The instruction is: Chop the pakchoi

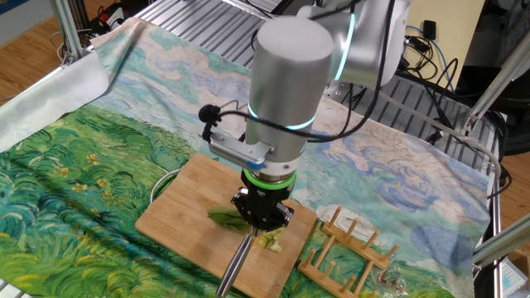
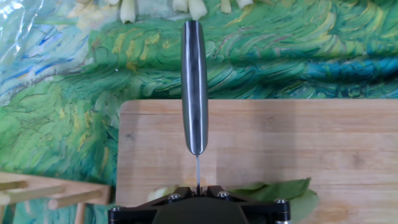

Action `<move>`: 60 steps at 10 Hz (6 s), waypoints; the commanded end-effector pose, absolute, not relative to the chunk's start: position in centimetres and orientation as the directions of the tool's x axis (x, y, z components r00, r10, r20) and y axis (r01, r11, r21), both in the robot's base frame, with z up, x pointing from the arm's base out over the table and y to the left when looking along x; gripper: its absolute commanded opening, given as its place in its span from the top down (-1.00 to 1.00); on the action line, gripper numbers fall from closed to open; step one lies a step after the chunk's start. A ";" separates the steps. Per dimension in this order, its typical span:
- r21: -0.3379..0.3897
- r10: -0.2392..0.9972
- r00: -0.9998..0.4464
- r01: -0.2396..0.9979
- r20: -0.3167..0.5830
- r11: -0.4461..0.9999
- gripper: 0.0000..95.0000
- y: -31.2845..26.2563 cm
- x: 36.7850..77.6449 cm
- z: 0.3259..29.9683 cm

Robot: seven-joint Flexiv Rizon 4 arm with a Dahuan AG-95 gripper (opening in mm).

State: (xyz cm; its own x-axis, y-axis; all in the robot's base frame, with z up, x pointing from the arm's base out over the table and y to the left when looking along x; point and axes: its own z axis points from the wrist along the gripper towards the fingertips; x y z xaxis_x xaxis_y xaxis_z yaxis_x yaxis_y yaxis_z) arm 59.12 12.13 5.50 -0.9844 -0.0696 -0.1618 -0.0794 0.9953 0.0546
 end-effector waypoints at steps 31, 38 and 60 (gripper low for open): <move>0.005 -0.026 -0.992 -0.027 -0.124 1.000 1.00 10.4 59.7 5.9; -0.004 -0.059 -0.990 -0.059 -0.125 0.998 1.00 9.6 59.4 6.0; 0.005 -0.079 -0.987 -0.080 -0.139 0.997 1.00 10.2 58.4 1.9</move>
